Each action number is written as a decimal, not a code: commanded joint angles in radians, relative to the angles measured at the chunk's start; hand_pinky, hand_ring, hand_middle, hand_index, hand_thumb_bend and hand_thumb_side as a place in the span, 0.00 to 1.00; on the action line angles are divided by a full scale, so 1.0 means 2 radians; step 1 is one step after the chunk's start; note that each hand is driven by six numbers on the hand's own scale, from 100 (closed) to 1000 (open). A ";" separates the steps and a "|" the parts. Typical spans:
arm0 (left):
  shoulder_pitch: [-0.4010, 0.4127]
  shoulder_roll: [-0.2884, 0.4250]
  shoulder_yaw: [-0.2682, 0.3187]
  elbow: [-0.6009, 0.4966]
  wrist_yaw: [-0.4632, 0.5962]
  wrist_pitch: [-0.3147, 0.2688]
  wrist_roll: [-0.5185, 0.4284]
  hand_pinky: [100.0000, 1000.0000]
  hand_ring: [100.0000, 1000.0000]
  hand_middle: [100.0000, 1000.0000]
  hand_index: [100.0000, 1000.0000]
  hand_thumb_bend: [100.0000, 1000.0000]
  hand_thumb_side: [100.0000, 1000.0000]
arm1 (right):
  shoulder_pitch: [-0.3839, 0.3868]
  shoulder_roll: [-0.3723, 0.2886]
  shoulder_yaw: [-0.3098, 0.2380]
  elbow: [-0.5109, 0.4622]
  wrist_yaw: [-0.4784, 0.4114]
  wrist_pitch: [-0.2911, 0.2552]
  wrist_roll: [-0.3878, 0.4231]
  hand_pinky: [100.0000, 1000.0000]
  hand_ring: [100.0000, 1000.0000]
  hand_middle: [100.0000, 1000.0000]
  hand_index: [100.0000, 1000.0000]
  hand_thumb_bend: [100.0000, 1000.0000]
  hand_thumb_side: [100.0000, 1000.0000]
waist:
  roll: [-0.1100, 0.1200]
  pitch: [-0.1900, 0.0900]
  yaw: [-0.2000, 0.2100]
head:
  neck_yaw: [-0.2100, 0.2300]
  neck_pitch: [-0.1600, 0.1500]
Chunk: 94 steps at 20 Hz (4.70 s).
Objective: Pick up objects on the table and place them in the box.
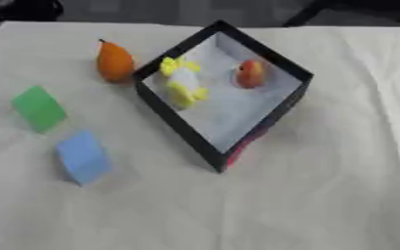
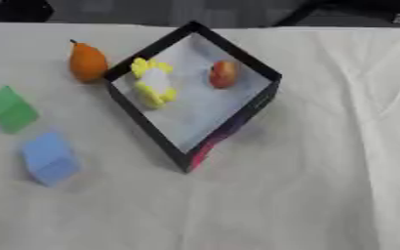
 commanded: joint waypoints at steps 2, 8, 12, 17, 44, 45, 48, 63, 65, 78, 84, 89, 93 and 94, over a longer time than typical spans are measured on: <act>-0.006 0.011 -0.006 0.005 -0.019 -0.007 -0.017 0.98 1.00 0.83 0.89 0.27 0.38 | -0.007 -0.010 -0.004 -0.009 -0.002 0.004 -0.001 0.93 0.66 0.59 0.81 0.00 0.47 | 0.007 -0.010 0.000 | 0.001 -0.006; -0.009 0.004 -0.013 0.008 -0.025 -0.010 -0.028 0.97 1.00 0.82 0.89 0.26 0.45 | -0.005 -0.008 -0.003 -0.009 -0.001 0.007 -0.001 0.93 0.66 0.59 0.81 0.00 0.47 | 0.006 -0.010 0.000 | 0.000 -0.009; -0.017 -0.002 -0.019 0.009 -0.035 -0.012 -0.031 0.97 1.00 0.82 0.87 0.30 0.45 | -0.005 -0.007 -0.004 -0.009 -0.001 0.007 -0.001 0.93 0.66 0.59 0.81 0.00 0.47 | 0.005 -0.011 0.000 | 0.004 -0.008; -0.025 -0.014 -0.028 0.021 -0.045 -0.007 -0.031 0.97 1.00 0.82 0.87 0.24 0.76 | -0.003 -0.005 -0.005 -0.006 0.002 0.009 -0.001 0.93 0.65 0.59 0.81 0.00 0.47 | 0.005 -0.010 -0.002 | 0.007 -0.007; -0.074 -0.074 -0.056 0.068 -0.168 0.032 0.045 0.97 1.00 0.82 0.89 0.47 0.85 | 0.000 0.003 -0.006 0.000 0.009 0.022 0.003 0.92 0.64 0.58 0.79 0.00 0.48 | 0.014 -0.010 -0.009 | 0.017 -0.005; -0.075 -0.077 -0.057 0.071 -0.173 0.032 0.045 0.96 1.00 0.82 0.88 0.48 0.85 | 0.000 0.003 -0.005 0.001 0.010 0.023 0.003 0.92 0.64 0.58 0.79 0.00 0.48 | 0.014 -0.010 -0.010 | 0.018 -0.005; -0.079 -0.088 -0.058 0.082 -0.189 0.034 0.050 0.96 1.00 0.81 0.88 0.49 0.86 | -0.003 0.005 -0.004 0.003 0.010 0.025 0.006 0.92 0.64 0.58 0.79 0.00 0.48 | 0.015 -0.009 -0.011 | 0.020 -0.006; -0.089 -0.102 -0.060 0.090 -0.167 0.030 0.025 0.71 0.69 0.51 0.64 0.14 0.22 | -0.002 0.008 -0.006 0.010 0.012 0.031 0.017 0.93 0.64 0.58 0.80 0.00 0.48 | 0.017 -0.008 -0.012 | 0.025 -0.005; -0.088 -0.095 -0.060 0.075 -0.152 0.030 0.019 0.68 0.63 0.47 0.60 0.07 0.20 | -0.001 0.007 -0.006 0.010 0.013 0.032 0.017 0.93 0.64 0.58 0.80 0.00 0.48 | 0.017 -0.008 -0.011 | 0.025 -0.004; -0.134 -0.078 -0.050 -0.075 -0.034 -0.026 0.030 0.65 0.56 0.43 0.55 0.00 0.16 | -0.006 0.003 -0.006 0.009 0.006 0.030 0.017 0.93 0.64 0.58 0.80 0.00 0.47 | 0.017 -0.013 -0.009 | 0.010 0.002; -0.189 -0.099 -0.061 -0.104 0.087 -0.032 -0.030 0.64 0.55 0.42 0.54 0.00 0.17 | -0.010 0.002 -0.004 0.009 0.004 0.030 0.018 0.93 0.64 0.58 0.80 0.00 0.47 | 0.016 -0.014 -0.010 | 0.001 0.000; -0.236 -0.143 -0.070 -0.118 0.106 -0.052 -0.042 0.64 0.55 0.42 0.54 0.00 0.12 | -0.016 0.004 -0.004 0.006 0.001 0.031 0.016 0.93 0.64 0.58 0.80 0.00 0.47 | 0.016 -0.012 -0.012 | 0.000 -0.004; -0.272 -0.190 -0.081 -0.112 0.082 -0.091 -0.031 0.64 0.55 0.43 0.54 0.00 0.07 | -0.026 0.006 -0.003 0.002 -0.003 0.031 0.013 0.93 0.65 0.58 0.80 0.00 0.47 | 0.014 -0.010 -0.018 | 0.003 -0.005; -0.278 -0.202 -0.082 -0.107 0.071 -0.101 -0.026 0.64 0.55 0.43 0.54 0.00 0.06 | -0.029 0.008 -0.002 0.002 -0.004 0.032 0.013 0.93 0.65 0.58 0.80 0.00 0.47 | 0.014 -0.010 -0.020 | 0.004 -0.005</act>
